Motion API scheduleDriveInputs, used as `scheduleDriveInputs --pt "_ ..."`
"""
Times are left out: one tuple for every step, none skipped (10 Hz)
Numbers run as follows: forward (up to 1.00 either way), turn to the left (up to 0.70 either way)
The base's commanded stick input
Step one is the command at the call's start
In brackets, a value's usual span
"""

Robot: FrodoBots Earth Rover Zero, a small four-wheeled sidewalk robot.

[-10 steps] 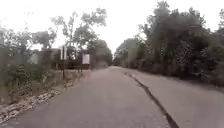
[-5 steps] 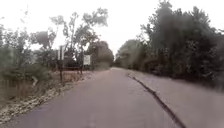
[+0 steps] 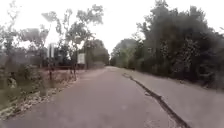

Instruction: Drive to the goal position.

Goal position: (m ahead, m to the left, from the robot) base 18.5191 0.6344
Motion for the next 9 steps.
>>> scheduleDriveInputs --pt "0.85 0.00" --pt "0.85 0.00" --pt "0.85 0.00" --pt "0.85 0.00" --pt "0.85 0.00" --pt "0.85 0.00" --pt "0.85 0.00" --pt "0.85 0.00" --pt "0.85 0.00"
